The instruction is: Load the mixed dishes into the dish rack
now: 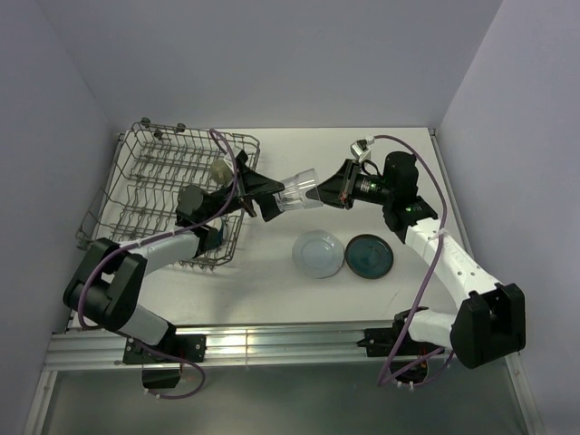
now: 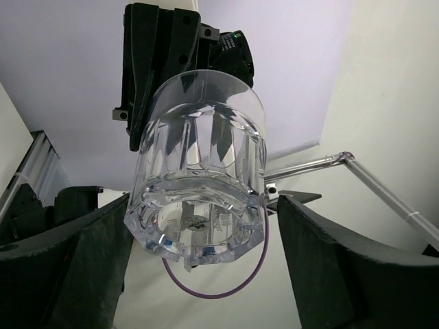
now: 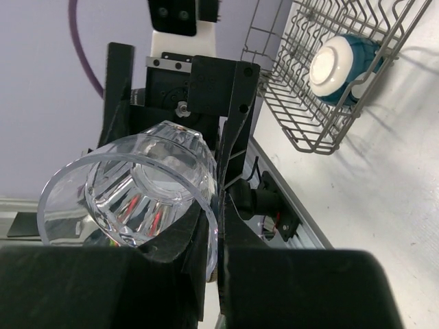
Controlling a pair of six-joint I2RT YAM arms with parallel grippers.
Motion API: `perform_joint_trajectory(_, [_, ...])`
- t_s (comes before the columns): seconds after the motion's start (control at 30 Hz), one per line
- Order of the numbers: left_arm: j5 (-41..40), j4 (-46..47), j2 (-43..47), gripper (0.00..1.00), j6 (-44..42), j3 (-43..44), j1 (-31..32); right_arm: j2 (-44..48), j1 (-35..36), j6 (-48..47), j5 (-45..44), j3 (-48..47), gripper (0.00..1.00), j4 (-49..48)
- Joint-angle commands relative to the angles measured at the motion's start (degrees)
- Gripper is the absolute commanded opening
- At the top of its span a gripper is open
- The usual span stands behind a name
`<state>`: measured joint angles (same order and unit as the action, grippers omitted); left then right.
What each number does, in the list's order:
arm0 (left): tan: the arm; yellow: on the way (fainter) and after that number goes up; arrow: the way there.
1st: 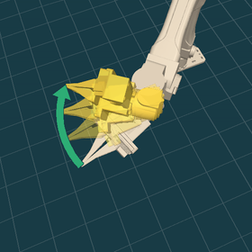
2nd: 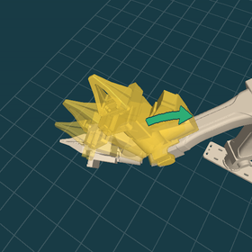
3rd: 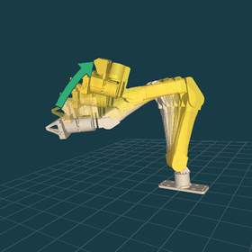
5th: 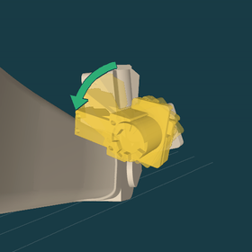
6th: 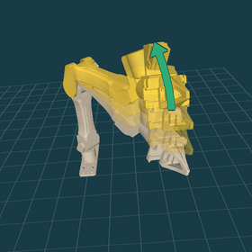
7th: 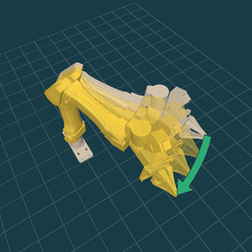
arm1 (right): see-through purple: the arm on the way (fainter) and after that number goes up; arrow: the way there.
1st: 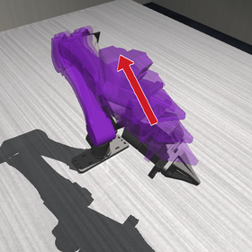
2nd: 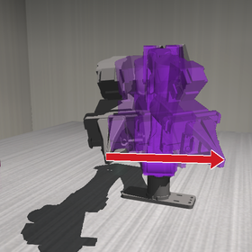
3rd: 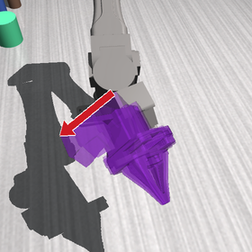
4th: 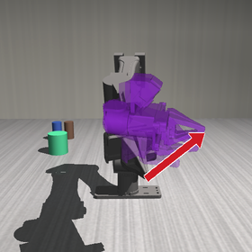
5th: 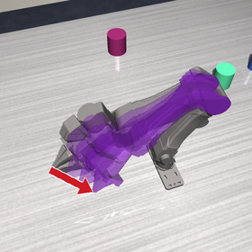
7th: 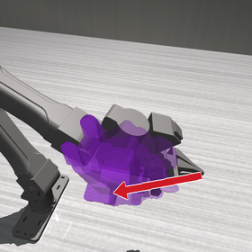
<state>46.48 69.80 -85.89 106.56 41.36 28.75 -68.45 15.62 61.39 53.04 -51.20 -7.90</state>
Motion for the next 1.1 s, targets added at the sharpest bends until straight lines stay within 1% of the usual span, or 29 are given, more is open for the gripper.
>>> perform_joint_trajectory(0.0, [0.5,13.7,-1.0,0.86,4.7,-0.2,0.3,-0.6,0.7,0.8,0.5,0.1,0.00,-3.8])
perform_joint_trajectory(0.03, [0.5,14.3,-1.3,0.83,5.1,-0.2,0.3,-0.6,0.8,0.6,0.2,0.0,0.00,-3.7])
perform_joint_trajectory(0.07, [0.5,15.3,-1.6,0.76,5.7,-0.1,0.3,-0.5,0.9,0.4,0.1,0.0,0.00,-3.4])
perform_joint_trajectory(0.13, [0.4,15.5,-2.2,0.69,5.8,0.2,0.3,-0.8,1.0,0.1,0.1,-0.2,0.00,-3.1])
perform_joint_trajectory(0.17, [0.2,15.4,-2.2,0.57,5.8,0.3,0.3,-0.9,1.0,-0.2,0.1,-0.4,0.00,-2.5])
perform_joint_trajectory(0.2, [0.2,15.4,-2.5,0.51,6.0,0.4,0.3,-0.9,1.0,-0.9,-0.1,-0.5,0.00,-2.1])
perform_joint_trajectory(0.23, [0.3,15.9,-2.6,0.33,6.4,0.7,0.3,-0.7,1.0,-1.4,-0.3,-0.7,0.00,-1.2])
perform_joint_trajectory(0.27, [0.5,15.9,-2.7,0.22,6.5,1.0,0.2,-0.7,1.0,-2.0,-1.0,-1.0,0.04,-0.1])
perform_joint_trajectory(0.3, [1.1,15.6,-3.0,0.12,6.5,1.3,-0.1,-0.7,1.0,-3.5,-1.6,-1.4,0.14,0.8])
perform_joint_trajectory(0.33, [1.4,15.0,-3.0,0.01,6.1,1.7,-0.4,-0.9,1.0,-4.4,-2.2,-2.5,0.46,2.1])
perform_joint_trajectory(0.37, [1.5,14.1,-2.8,0.00,5.8,1.7,-0.9,-1.0,0.9,-5.8,-3.3,-3.2,0.60,6.7])
perform_joint_trajectory(0.4, [1.8,12.0,-2.3,0.00,5.2,1.5,-2.5,-1.0,0.8,-8.9,-6.4,-4.2,0.69,9.3])
perform_joint_trajectory(0.43, [2.9,10.2,-1.8,0.00,3.1,1.4,-3.7,-0.6,0.7,-10.5,-8.5,-5.8,0.81,14.7])
perform_joint_trajectory(0.47, [3.8,8.0,-1.1,0.00,1.9,1.4,-5.1,0.0,0.7,-12.1,-11.3,-6.5,0.85,17.5])
perform_joint_trajectory(0.5, [4.6,2.0,0.9,0.00,0.1,0.8,-8.9,1.2,0.6,-15.2,-17.7,-8.2,0.87,20.2])
perform_joint_trajectory(0.53, [6.0,-2.0,2.4,0.00,-4.3,0.6,-11.3,1.8,0.6,-16.6,-21.6,-9.0,0.88,23.1])
perform_joint_trajectory(0.57, [6.7,-6.5,5.5,0.00,-7.2,0.6,-13.7,2.5,0.5,-18.1,-25.7,-9.8,0.89,28.3])
perform_joint_trajectory(0.6, [7.3,-19.3,7.1,0.00,-11.2,2.0,-18.9,3.7,0.5,-20.8,-33.4,-11.4,0.89,30.6])
perform_joint_trajectory(0.63, [7.6,-27.8,8.9,0.00,-21.4,3.4,-21.8,4.3,0.5,-22.0,-36.6,-12.1,0.89,32.8])
perform_joint_trajectory(0.67, [5.9,-37.6,11.8,0.00,-27.7,5.8,-24.2,4.8,0.5,-23.1,-39.2,-12.5,0.89,35.6])
perform_joint_trajectory(0.7, [3.6,-48.6,12.7,0.00,-34.9,12.1,-28.4,5.5,0.5,-24.8,-41.2,-13.2,0.89,36.6])
perform_joint_trajectory(0.73, [0.7,-67.0,13.1,0.00,-46.8,15.6,-30.7,5.8,0.5,-25.5,-44.0,-13.6,0.89,37.5])
perform_joint_trajectory(0.77, [-7.0,-75.1,12.9,0.00,-51.6,19.2,-32.0,6.0,0.5,-26.1,-44.8,-13.7,0.89,38.8])
perform_joint_trajectory(0.8, [-11.3,-81.3,12.2,0.00,-55.7,26.1,-33.5,5.9,0.5,-27.2,-45.3,-14.0,0.89,39.4])
perform_joint_trajectory(0.83, [-15.4,-90.4,11.4,0.00,-61.3,29.0,-34.0,5.8,0.5,-27.6,-46.1,-14.1,0.89,40.0])
perform_joint_trajectory(0.87, [-21.3,-93.7,9.4,0.00,-63.2,31.8,-34.5,5.6,0.5,-28.3,-46.4,-14.2,0.88,40.9])
perform_joint_trajectory(0.9, [-23.2,-96.1,8.2,0.00,-65.0,36.2,-35.0,5.3,0.5,-28.6,-46.7,-14.1,0.88,41.3])
perform_joint_trajectory(1.0, [-29.5,-103.1,3.1,0.00,-71.2,43.6,-35.3,5.1,0.6,-29.6,-47.3,-13.3,0.87,42.0])
perform_joint_trajectory(1.07, [-32.4,-107.0,-0.9,0.00,-72.8,46.4,-35.3,5.1,0.5,-30.1,-47.8,-12.8,0.87,42.3])
